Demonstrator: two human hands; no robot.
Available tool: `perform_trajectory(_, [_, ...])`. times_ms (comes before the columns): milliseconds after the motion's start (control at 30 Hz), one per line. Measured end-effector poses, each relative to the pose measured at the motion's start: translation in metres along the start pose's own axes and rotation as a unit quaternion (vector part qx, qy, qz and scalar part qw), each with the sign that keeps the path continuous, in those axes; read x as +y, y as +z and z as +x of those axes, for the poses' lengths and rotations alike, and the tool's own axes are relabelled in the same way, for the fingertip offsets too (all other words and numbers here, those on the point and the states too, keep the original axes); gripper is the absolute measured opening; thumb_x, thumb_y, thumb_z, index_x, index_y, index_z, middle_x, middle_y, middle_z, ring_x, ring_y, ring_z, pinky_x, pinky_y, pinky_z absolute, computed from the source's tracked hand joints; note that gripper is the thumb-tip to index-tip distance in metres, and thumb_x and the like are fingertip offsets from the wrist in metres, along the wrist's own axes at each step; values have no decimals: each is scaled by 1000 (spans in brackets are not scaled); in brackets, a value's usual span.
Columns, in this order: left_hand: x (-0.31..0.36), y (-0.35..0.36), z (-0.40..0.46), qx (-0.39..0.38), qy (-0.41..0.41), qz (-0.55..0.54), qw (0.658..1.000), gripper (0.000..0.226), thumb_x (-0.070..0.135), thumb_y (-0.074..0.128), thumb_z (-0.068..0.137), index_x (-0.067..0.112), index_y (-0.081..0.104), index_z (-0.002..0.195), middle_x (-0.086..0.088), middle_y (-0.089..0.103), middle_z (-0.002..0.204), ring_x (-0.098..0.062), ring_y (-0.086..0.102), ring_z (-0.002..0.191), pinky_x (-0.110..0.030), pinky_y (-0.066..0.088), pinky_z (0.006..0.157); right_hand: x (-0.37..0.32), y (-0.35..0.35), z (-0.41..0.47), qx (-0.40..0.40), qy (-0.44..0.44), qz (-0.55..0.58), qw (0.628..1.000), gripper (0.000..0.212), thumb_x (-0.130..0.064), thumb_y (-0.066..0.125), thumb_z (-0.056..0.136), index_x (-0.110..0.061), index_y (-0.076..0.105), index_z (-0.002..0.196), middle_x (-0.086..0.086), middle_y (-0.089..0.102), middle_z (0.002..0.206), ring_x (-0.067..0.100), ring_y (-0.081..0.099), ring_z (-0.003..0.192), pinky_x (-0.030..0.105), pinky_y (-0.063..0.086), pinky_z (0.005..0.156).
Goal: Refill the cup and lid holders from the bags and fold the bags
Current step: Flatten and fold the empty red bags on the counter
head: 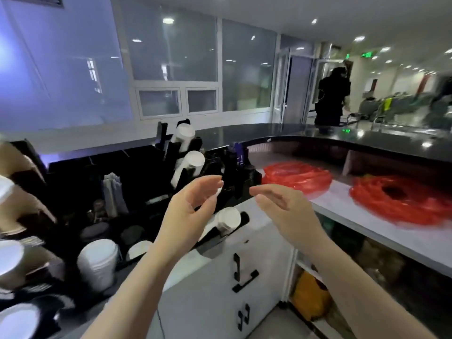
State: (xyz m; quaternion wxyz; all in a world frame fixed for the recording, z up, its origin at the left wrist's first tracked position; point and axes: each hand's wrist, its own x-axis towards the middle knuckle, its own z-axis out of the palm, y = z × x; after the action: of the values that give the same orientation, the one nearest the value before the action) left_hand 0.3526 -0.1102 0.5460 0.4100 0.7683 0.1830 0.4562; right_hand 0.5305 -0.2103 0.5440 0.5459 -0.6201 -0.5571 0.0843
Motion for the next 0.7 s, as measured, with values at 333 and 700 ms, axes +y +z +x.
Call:
perform_trajectory(333, [-13, 243, 59, -95, -17, -85, 992, 42, 0, 52, 91, 32, 59, 117, 16, 67, 113, 3, 60, 108, -11, 47, 87, 135, -217, -53, 135, 116, -52, 983, 18, -24, 59, 93, -35, 68, 104, -28, 68, 99, -9, 62, 95, 4, 46, 77])
perform_trajectory(700, [-82, 418, 137, -165, -82, -150, 971, 36, 2, 53, 94, 18, 57, 125, 7, 67, 115, -2, 63, 105, -12, 48, 88, 269, -331, -62, 250, 255, -53, 933, 19, -20, 60, 93, -29, 67, 109, -17, 71, 102, -9, 62, 96, 5, 47, 74])
